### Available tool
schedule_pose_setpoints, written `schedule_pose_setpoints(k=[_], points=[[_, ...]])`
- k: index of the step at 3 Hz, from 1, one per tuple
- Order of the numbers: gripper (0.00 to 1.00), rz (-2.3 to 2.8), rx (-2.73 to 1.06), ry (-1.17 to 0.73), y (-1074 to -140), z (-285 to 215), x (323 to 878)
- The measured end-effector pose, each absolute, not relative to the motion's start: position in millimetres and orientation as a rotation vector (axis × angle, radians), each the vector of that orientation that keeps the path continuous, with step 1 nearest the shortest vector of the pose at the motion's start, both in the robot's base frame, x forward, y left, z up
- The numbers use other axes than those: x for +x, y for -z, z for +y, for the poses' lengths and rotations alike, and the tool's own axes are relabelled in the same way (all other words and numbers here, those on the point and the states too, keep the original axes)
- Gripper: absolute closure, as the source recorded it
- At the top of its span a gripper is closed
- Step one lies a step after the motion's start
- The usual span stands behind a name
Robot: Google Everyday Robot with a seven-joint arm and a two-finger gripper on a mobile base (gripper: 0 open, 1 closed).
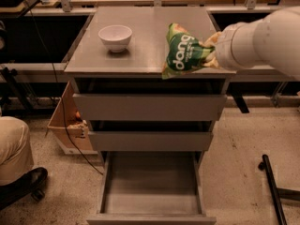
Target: Pick green rice chip bag from bottom drawer and place on counter
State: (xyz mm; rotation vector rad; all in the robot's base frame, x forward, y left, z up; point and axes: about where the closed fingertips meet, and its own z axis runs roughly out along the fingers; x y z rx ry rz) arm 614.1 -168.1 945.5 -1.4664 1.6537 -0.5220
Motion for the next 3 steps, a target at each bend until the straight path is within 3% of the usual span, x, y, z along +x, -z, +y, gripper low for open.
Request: schedule_pose_setpoints(k=[3], points=[[1.0, 1.578, -1.359, 0.293, -968, -144, 729]])
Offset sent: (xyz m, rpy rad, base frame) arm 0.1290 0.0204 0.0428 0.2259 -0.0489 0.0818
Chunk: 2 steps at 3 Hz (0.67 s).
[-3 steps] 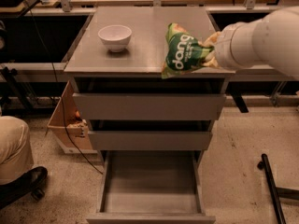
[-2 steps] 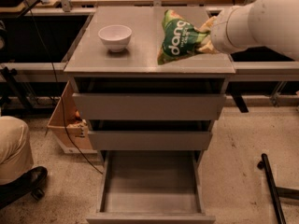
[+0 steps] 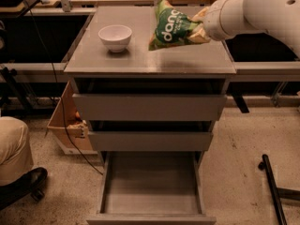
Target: Pick green rice chip bag from bottom drawer and place on counter
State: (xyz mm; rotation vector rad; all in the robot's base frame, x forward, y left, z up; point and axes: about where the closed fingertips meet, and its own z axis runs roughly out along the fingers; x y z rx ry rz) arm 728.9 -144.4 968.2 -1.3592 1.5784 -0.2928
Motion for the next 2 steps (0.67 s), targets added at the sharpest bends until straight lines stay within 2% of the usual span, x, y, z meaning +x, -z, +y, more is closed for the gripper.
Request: schedule_pose_setpoints(k=[1, 2], points=[[1.0, 1.603, -1.337, 0.177, -946, -139, 760], [0.84, 1.655, -1.318, 0.088, -919, -139, 781]])
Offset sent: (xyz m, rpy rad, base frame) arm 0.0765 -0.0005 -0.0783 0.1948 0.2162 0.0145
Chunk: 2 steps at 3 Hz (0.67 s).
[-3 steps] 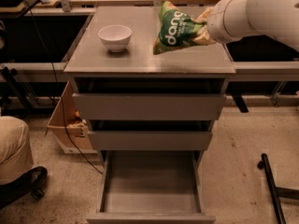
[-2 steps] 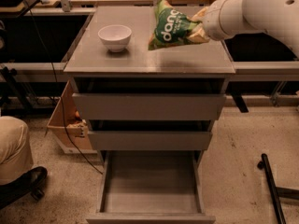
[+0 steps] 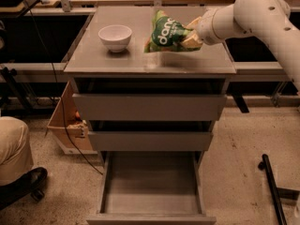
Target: Pick green rice chip bag from bottom drawer and place on counter
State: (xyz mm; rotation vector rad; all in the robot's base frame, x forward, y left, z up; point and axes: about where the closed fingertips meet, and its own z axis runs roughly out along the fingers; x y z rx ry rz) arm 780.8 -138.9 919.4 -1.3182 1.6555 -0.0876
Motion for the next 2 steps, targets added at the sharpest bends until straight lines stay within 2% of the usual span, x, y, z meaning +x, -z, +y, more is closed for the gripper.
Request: schedule_pose_setpoints(k=[2], points=[[0.37, 1.711, -1.334, -0.033, -888, -129, 792]])
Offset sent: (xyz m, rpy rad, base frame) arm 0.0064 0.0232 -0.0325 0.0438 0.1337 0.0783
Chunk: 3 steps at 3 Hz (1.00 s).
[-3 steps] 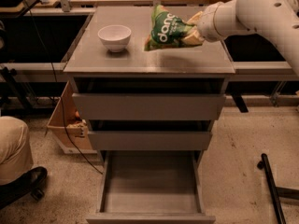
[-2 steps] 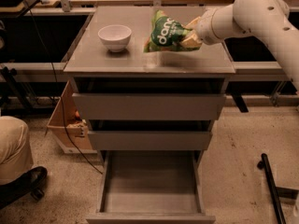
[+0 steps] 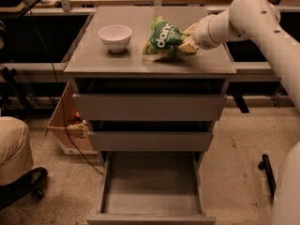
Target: Pick green rice chip bag from bottom drawer and place on counter
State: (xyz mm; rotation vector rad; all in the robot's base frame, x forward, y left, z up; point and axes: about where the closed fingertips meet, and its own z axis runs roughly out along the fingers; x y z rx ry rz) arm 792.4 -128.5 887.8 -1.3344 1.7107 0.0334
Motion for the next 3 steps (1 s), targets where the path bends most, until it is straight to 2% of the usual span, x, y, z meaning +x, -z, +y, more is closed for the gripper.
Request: schedule_pose_setpoints(k=[1, 2, 3], points=[[0.14, 1.691, -1.387, -0.069, -888, -110, 783], [0.0, 1.646, -1.46, -0.129, -897, -96, 759], [0.0, 1.623, -1.483, -0.149, -907, -103, 739]])
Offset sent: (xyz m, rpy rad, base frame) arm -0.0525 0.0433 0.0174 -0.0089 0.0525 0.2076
